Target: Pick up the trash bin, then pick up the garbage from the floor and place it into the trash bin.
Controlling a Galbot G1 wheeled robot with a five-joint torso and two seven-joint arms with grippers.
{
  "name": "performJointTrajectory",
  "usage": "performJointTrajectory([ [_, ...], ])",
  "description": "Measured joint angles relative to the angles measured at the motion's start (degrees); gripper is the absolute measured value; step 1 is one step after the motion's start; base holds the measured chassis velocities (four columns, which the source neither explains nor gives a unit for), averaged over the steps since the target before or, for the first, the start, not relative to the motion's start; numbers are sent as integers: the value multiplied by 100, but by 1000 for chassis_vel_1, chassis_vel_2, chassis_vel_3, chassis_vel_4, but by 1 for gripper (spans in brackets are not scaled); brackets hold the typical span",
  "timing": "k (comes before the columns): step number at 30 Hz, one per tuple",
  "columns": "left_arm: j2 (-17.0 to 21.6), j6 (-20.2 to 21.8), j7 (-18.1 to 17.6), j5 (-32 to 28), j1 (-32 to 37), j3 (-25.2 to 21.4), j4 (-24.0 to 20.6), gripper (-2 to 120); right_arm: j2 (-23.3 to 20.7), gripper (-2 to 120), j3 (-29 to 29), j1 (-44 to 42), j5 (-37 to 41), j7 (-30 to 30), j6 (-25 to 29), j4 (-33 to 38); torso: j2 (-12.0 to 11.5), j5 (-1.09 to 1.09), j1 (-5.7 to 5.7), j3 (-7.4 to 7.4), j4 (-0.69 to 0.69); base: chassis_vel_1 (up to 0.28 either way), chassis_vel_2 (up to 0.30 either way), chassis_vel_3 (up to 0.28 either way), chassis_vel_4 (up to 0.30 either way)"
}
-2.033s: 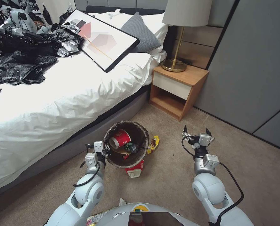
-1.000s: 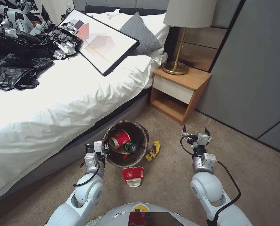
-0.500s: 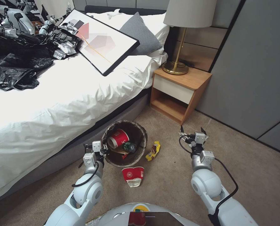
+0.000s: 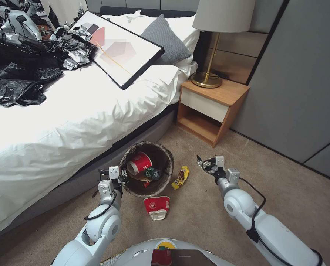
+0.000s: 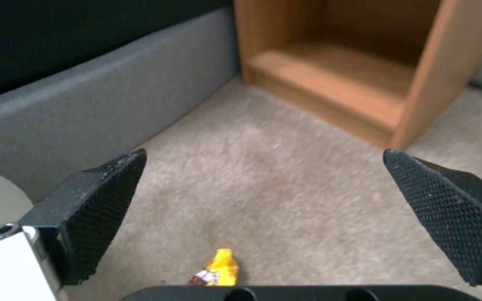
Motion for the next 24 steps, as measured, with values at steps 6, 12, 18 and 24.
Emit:
performJointTrajectory([
  [6,3,0,-4,-20,-11,-5,-2,0,12,100,-435,627,437,-246,-110,-697,0,-1,0,0,0,0,0,0,0],
  [12,3,0,-10,-31,-24,-17,-2,0,122,100,-733,916,487,-352,-115,-1184,0,0,0,0,0,0,0,0,0],
  [18,6,0,-14,-44,-34,-33,-6,0,287,100,-969,1062,434,-399,-113,-1662,0,-1,0,0,-1,0,0,0,0],
  [24,1,2,-21,-61,-61,-34,-6,0,443,100,-1098,1125,341,-420,-96,-1979,0,-1,0,0,-1,0,0,0,0],
])
